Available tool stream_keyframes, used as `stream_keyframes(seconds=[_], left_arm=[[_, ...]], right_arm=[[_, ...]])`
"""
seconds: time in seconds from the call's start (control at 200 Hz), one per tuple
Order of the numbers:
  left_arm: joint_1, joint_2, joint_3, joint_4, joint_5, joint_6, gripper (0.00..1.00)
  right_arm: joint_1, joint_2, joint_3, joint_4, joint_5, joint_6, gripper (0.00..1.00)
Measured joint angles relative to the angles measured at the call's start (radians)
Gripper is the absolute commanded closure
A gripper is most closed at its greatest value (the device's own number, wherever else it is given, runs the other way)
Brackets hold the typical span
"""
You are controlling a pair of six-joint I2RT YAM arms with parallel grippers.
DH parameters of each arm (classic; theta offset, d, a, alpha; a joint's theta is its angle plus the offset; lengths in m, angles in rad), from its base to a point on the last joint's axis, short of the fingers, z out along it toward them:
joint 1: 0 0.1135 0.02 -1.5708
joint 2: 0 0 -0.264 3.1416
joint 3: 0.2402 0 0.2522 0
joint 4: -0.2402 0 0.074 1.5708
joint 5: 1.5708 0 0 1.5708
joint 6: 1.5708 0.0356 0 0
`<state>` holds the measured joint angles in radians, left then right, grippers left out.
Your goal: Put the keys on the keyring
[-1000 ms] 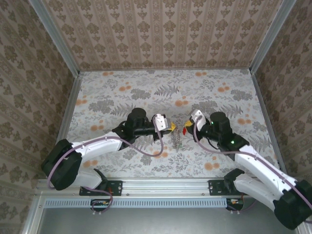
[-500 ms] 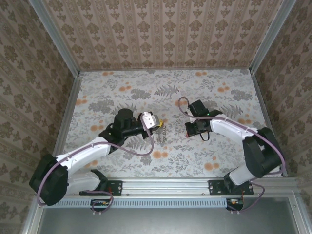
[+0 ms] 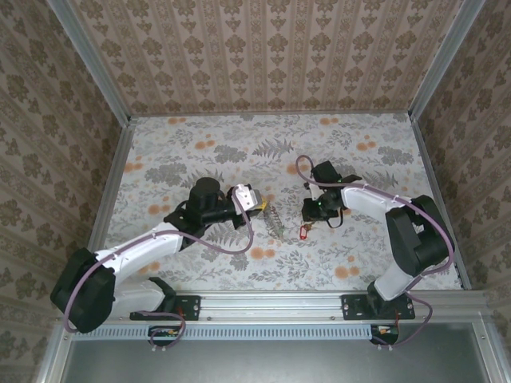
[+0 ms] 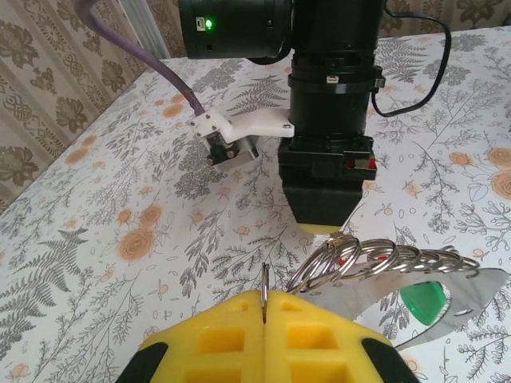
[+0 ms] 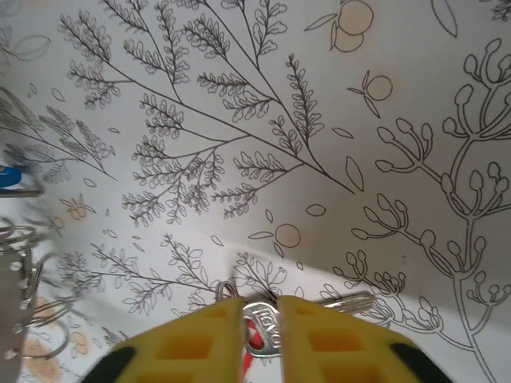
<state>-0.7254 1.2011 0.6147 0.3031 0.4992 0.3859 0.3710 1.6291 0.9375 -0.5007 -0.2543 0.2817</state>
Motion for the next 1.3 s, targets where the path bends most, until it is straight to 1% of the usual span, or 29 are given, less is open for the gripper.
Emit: stream_keyframes(seconds=[0.23,0.425,0.52,0.685,0.765,0.8,0.895,0.955,1.22,1.3], left_arm=[[0.000,0.012,0.000,-0.002,0.006,0.000,1.00],[0.000,0.013,0.000,-0.002,0.010,0.000,1.00],[0.000,0.014,0.000,-0.002,0.013,0.000,1.00],[0.000,0.017,0.001,-0.002,0.016,0.000,1.00],[0.000,0.018,0.001,-0.002,0.018,0.000,1.00],[0.000,0.018,0.001,-0.002,0.020,0.000,1.00],[0.000,0.018,0.002,-0.002,0.021,0.000,1.00],[0.000,0.018,0.002,-0.003,0.021,0.000,1.00],[0.000,0.019,0.002,-0.004,0.025,-0.001,1.00],[0.000,0.032,0.005,-0.002,0.033,-0.002,1.00]], right_arm=[[-0.027,0.000,-0.013,0.012,-0.072,0.010,0.66],[-0.026,0.000,-0.016,0.020,-0.120,0.000,0.64],[-0.026,0.005,-0.016,0.018,-0.122,-0.017,0.67],[-0.019,0.040,-0.015,0.014,-0.122,-0.035,0.74],[-0.014,0.051,-0.014,0.010,-0.121,-0.041,0.80],[-0.013,0.053,-0.014,0.010,-0.121,-0.043,0.82],[-0.010,0.053,-0.013,0.010,-0.121,-0.043,0.85],[-0.010,0.053,-0.009,0.008,-0.121,-0.043,0.86],[-0.009,0.053,-0.005,0.004,-0.116,-0.043,0.99],[-0.006,0.040,-0.007,0.006,-0.110,-0.045,1.00]])
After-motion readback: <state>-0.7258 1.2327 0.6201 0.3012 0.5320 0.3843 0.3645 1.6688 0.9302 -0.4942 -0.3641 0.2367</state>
